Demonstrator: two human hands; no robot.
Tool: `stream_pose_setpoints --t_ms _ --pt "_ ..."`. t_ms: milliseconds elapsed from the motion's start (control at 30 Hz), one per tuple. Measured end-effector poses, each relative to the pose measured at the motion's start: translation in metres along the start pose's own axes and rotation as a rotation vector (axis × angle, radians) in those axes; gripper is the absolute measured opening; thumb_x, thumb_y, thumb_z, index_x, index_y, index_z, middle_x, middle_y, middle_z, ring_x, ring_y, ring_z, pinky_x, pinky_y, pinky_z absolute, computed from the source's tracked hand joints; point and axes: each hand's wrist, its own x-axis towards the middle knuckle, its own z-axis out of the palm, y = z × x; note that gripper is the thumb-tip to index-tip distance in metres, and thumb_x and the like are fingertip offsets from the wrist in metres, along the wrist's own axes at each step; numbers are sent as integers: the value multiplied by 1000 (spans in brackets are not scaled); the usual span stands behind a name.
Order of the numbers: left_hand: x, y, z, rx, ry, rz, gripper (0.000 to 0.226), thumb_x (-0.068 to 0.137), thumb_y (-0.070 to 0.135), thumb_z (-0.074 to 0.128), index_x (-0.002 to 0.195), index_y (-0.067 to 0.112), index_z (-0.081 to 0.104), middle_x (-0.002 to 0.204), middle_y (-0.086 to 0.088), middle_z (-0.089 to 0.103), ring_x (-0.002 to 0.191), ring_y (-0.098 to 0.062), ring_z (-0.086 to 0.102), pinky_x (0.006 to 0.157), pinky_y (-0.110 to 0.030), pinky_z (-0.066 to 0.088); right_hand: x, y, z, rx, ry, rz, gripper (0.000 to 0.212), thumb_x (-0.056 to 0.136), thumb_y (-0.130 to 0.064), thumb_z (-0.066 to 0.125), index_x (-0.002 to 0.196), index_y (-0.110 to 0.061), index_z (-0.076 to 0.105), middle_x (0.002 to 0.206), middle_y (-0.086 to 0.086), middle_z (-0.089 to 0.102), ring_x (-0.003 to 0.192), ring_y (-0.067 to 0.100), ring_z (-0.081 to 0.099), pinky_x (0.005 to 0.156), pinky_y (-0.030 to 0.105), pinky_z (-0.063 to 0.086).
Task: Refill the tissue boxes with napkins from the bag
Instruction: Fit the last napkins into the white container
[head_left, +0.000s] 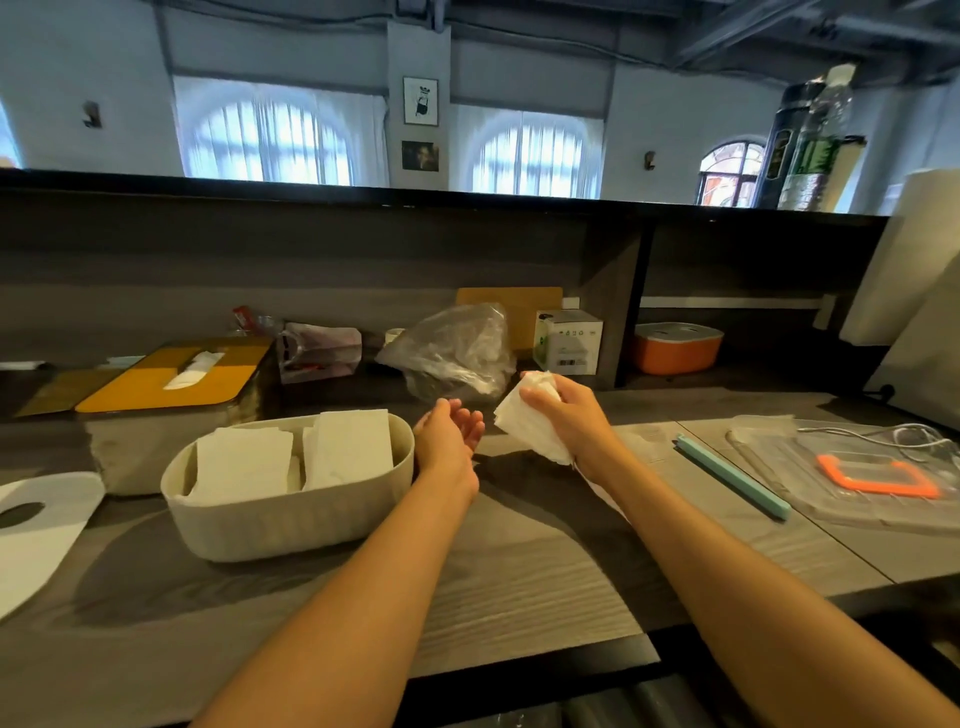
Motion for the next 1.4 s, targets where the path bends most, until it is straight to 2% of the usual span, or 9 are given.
stream_pose_setpoints --t_ms 100,267,367,500,633,833,1000,1200,1400 --pt "1 -4 0 86 -15 67 28 105 30 45 99 11 66 88 -6 68 84 -19 67 79 -31 56 14 -8 16 11 29 14 6 95 -28 63 100 -28 61 98 4 64 90 20 64 76 38 58" --pt "7 -6 3 184 -149 128 37 104 41 41 109 12 65 98 -6 71 95 -20 66 90 -35 53 25 -5 32 92 162 144 23 96 -31 60 111 -14 61 91 4 62 81 18 62 70 35 56" --pt "6 -11 6 266 -268 66 36 100 47 49 111 16 66 106 -10 71 101 -25 67 91 -40 56 25 0 31 59 195 195 36 99 -39 52 125 -14 56 97 3 59 89 21 61 79 38 56" --pt "4 -15 9 419 -363 137 31 95 34 64 120 15 64 115 -11 69 103 -26 68 91 -46 58 24 -6 20 70 166 300 52 102 -49 40 142 -16 44 121 11 55 95 22 56 87 39 53" --pt "-2 -19 11 489 -512 114 16 92 15 67 109 12 66 106 -13 72 96 -26 72 85 -43 60 12 -3 8 77 107 384 51 103 -49 37 136 -11 49 102 9 59 86 23 60 80 39 53" --pt "-6 -16 13 421 -482 5 24 95 11 57 119 11 62 107 -13 66 99 -27 64 84 -42 56 9 2 -2 5 -3 331 31 100 -47 47 115 -20 52 101 4 57 96 21 57 90 35 47" --pt "-6 -9 9 121 -411 -145 41 92 13 54 133 13 51 119 -18 62 101 -34 63 73 -44 56 9 11 -8 20 -88 148 39 95 -28 62 133 -22 54 123 2 60 107 19 58 94 40 51" --pt "-8 -11 9 311 -459 9 41 92 23 66 131 13 56 114 -11 66 105 -28 63 87 -40 55 9 9 -16 139 -102 88 47 87 -19 72 131 -22 56 118 1 63 109 21 61 85 35 53" --pt "-4 -8 7 409 -481 68 33 91 14 67 123 11 60 109 -10 66 103 -26 63 80 -37 57 7 5 -20 202 -67 49 45 85 -11 72 125 -27 57 118 2 62 108 23 62 91 43 56"
